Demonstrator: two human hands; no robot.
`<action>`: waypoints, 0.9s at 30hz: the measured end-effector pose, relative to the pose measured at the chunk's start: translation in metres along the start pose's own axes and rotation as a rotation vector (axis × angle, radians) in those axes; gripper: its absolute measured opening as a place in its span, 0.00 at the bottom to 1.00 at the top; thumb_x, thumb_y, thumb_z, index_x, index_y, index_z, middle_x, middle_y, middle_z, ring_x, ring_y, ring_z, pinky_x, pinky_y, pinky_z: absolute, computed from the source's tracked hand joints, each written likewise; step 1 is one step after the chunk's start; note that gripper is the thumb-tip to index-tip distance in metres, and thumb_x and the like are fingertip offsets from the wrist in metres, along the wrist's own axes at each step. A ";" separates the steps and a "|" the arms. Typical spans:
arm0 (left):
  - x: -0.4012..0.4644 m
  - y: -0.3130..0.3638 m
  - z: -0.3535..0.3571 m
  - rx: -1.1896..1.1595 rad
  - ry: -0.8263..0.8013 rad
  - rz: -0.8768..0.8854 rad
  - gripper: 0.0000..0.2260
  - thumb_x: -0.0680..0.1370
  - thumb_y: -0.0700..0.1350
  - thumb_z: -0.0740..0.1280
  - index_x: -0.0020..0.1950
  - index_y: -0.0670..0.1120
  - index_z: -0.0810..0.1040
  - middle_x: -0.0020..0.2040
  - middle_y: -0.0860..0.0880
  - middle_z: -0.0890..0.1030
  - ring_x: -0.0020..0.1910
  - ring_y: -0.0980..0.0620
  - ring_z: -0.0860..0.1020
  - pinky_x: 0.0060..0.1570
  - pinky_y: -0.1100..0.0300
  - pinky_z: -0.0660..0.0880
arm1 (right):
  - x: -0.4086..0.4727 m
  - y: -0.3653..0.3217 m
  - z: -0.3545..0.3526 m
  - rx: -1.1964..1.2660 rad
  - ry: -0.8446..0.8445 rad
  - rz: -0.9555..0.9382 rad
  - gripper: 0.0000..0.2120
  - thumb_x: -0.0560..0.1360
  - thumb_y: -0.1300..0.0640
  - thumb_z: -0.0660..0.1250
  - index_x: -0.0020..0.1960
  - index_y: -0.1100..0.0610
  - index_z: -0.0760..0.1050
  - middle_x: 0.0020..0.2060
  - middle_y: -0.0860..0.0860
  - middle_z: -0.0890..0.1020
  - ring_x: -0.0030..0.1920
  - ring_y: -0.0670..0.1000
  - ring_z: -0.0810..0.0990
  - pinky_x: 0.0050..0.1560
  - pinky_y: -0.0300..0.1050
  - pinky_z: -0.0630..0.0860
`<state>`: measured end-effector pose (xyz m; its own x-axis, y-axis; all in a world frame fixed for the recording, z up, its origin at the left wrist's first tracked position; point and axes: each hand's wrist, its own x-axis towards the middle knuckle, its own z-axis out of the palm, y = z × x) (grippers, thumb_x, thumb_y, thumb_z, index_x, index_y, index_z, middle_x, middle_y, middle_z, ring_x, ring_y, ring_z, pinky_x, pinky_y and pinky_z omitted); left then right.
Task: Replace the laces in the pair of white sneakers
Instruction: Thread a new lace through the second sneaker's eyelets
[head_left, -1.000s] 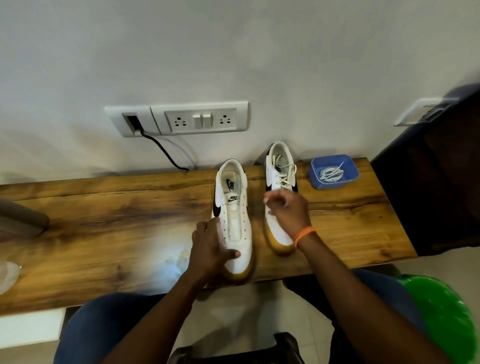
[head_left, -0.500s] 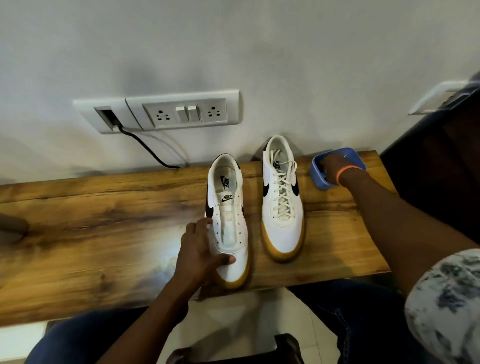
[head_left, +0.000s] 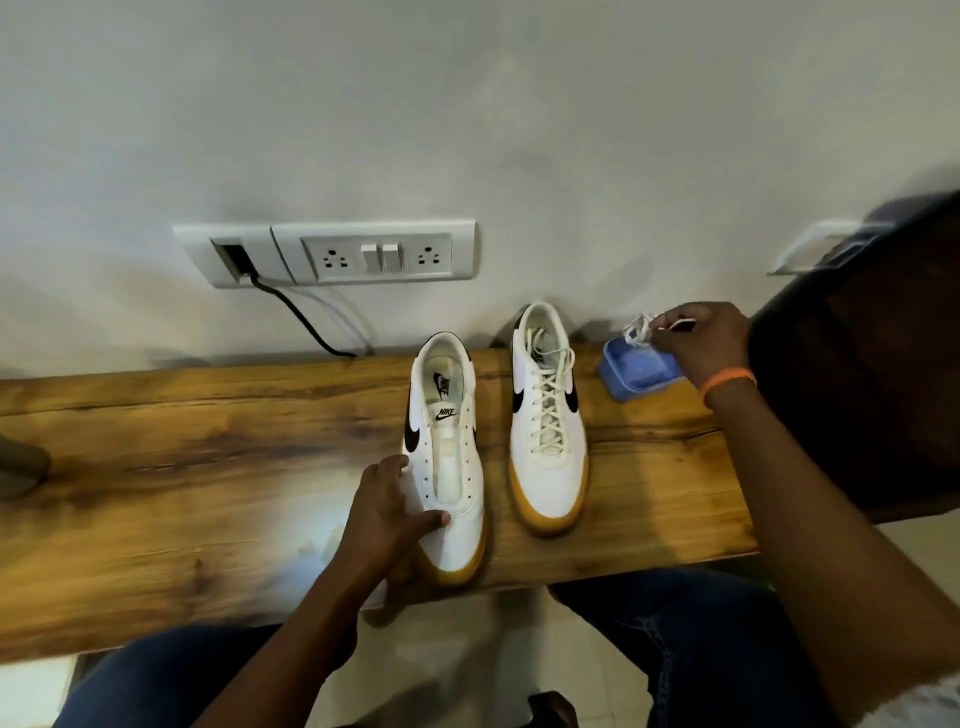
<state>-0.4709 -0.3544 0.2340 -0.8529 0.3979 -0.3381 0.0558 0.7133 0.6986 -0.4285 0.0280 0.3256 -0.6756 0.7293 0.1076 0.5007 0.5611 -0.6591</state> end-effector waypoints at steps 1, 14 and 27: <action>-0.003 0.003 -0.003 -0.018 0.013 -0.005 0.36 0.66 0.48 0.81 0.70 0.44 0.70 0.66 0.44 0.73 0.60 0.49 0.73 0.57 0.56 0.74 | -0.018 -0.012 -0.011 0.175 0.003 0.040 0.05 0.67 0.70 0.73 0.40 0.62 0.83 0.37 0.60 0.84 0.37 0.53 0.81 0.45 0.46 0.79; -0.130 0.062 -0.018 -0.556 -0.018 0.308 0.11 0.76 0.41 0.73 0.58 0.47 0.81 0.50 0.53 0.85 0.48 0.57 0.82 0.45 0.64 0.78 | -0.261 -0.097 -0.002 0.959 -0.540 0.322 0.07 0.68 0.69 0.74 0.46 0.67 0.82 0.42 0.65 0.84 0.40 0.59 0.83 0.43 0.46 0.83; -0.144 0.059 -0.046 -0.747 0.016 0.047 0.05 0.74 0.38 0.74 0.48 0.41 0.80 0.44 0.43 0.85 0.41 0.50 0.83 0.39 0.57 0.80 | -0.274 -0.112 0.022 0.764 -0.645 0.128 0.13 0.75 0.57 0.71 0.58 0.58 0.81 0.49 0.55 0.86 0.49 0.54 0.85 0.48 0.50 0.80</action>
<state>-0.3686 -0.3962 0.3526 -0.8658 0.4059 -0.2926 -0.2704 0.1123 0.9562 -0.3118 -0.2435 0.3536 -0.9183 0.2880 -0.2717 0.2618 -0.0730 -0.9623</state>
